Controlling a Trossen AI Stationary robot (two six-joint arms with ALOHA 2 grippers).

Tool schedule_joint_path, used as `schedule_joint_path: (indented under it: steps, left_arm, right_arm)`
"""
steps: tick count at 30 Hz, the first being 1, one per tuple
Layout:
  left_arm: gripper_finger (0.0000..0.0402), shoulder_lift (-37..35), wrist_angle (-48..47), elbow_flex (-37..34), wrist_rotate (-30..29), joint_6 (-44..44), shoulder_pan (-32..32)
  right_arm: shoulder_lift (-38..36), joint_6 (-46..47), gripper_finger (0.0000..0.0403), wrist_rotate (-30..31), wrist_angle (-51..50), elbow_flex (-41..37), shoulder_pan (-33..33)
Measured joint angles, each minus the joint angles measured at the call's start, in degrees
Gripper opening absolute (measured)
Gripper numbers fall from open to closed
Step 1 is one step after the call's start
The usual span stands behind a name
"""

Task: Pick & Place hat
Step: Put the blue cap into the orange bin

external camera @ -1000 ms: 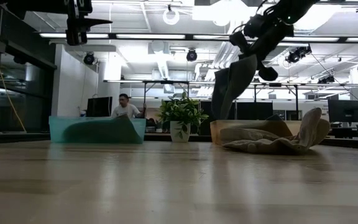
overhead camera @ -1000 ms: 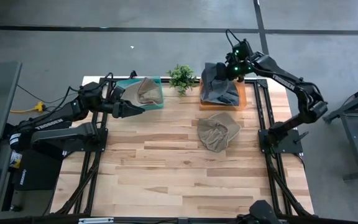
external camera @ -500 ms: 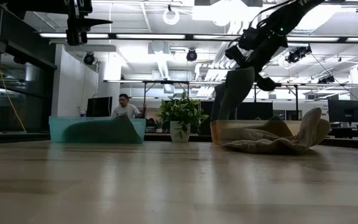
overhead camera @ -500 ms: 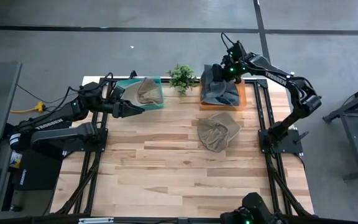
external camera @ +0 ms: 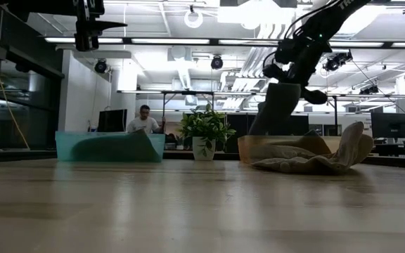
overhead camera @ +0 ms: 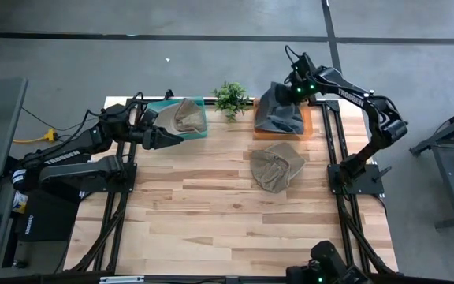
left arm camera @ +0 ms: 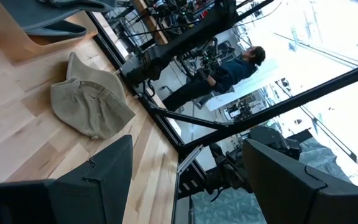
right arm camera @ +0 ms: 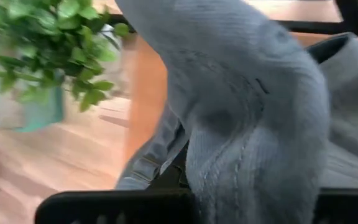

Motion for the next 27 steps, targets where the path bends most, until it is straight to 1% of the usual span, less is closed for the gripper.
schedule_joint_path:
  steps: [3,6,12,18,27]
  left_arm:
    - [0.0264,0.0,-0.1,0.0,0.0,0.0,0.0]
    - [0.0264,0.0,-0.4,0.0,-0.2,0.0,0.0]
    - [0.0264,0.0,-0.4,0.0,-1.1,-0.4,0.0]
    - [0.0264,0.0,-0.4,0.0,-1.3,-0.5,0.0]
    - [0.0264,0.0,-0.4,0.0,-1.5,-0.7,0.0]
  right_arm:
    - [0.0,-1.9,0.0000,2.4,-0.5,0.0,0.0]
    - [0.0,-2.6,0.0000,3.8,-0.5,0.0,0.0]
    - [0.0,-3.8,0.0001,8.6,-1.8,0.0,0.1]
    - [0.0,-4.8,0.0012,8.4,-1.8,0.0,0.1]
    - [0.0,-4.8,0.0016,8.0,-1.8,0.0,0.1]
